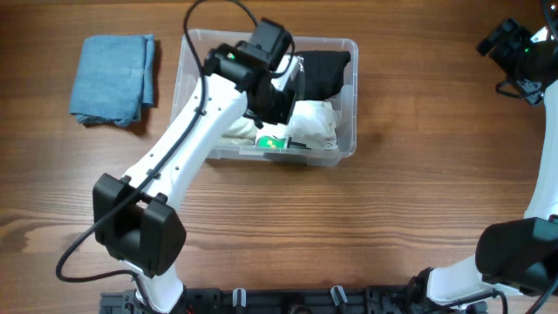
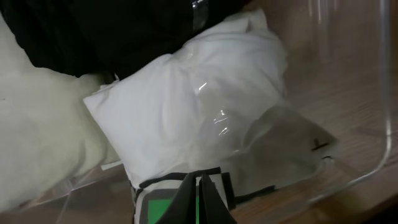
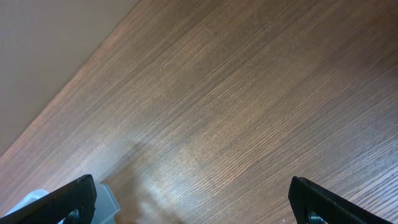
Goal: Pack container
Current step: 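Open the left gripper and lift it out of the bin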
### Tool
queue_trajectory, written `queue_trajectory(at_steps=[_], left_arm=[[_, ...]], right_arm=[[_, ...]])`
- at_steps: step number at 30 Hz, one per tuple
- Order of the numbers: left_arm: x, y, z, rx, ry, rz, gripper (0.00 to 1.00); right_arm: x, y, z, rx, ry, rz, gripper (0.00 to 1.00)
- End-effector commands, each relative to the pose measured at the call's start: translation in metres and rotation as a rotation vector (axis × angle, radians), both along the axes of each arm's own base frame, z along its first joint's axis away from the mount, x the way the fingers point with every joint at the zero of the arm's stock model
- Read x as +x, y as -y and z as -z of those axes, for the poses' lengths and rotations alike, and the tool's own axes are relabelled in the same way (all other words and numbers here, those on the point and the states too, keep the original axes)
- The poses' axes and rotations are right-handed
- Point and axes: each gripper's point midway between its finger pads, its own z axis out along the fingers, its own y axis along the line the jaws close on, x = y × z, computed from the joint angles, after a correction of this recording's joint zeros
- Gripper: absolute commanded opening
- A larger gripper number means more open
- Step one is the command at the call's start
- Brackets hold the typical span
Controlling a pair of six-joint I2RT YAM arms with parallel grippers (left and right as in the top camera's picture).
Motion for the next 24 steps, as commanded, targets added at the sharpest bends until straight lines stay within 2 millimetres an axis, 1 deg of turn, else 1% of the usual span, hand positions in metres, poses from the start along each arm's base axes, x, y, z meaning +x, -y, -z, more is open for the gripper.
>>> queue_trajectory(at_steps=[1,3,5,7,10,12,16,19,21,23,24], left_arm=[[-0.014,-0.003,0.002,-0.033,-0.115,-0.062,0.04],[-0.023,-0.004,0.008,-0.008,-0.155,-0.056,0.04],[-0.027,-0.004,0.013,0.005,-0.178,-0.052,0.04],[-0.029,-0.002,0.023,0.020,-0.204,-0.047,0.04],[-0.032,0.003,0.044,0.050,-0.251,-0.035,0.04],[-0.033,0.008,0.065,0.077,-0.291,-0.023,0.04],[-0.030,0.012,0.095,0.107,-0.325,-0.023,0.04],[-0.026,0.016,0.111,0.113,-0.334,-0.020,0.04],[-0.022,0.018,0.116,0.104,-0.326,-0.039,0.04],[-0.016,0.022,0.116,0.089,-0.307,-0.055,0.04],[-0.009,0.026,0.115,0.070,-0.285,-0.077,0.04]], right_arm=[[0.000,0.002,0.004,-0.004,-0.011,0.016,1.00],[0.000,0.002,0.004,-0.004,-0.011,0.016,1.00],[0.000,0.002,0.004,-0.004,-0.011,0.016,1.00],[0.000,0.002,0.004,-0.004,-0.011,0.017,1.00],[0.000,0.002,0.004,-0.004,-0.011,0.017,1.00],[0.000,0.002,0.004,-0.004,-0.011,0.017,1.00],[0.000,0.002,0.004,-0.004,-0.011,0.017,1.00],[0.000,0.002,0.004,-0.004,-0.011,0.016,1.00],[0.000,0.002,0.004,-0.004,-0.011,0.017,1.00],[0.000,0.002,0.004,-0.004,-0.011,0.017,1.00],[0.000,0.002,0.004,-0.004,-0.011,0.017,1.00]])
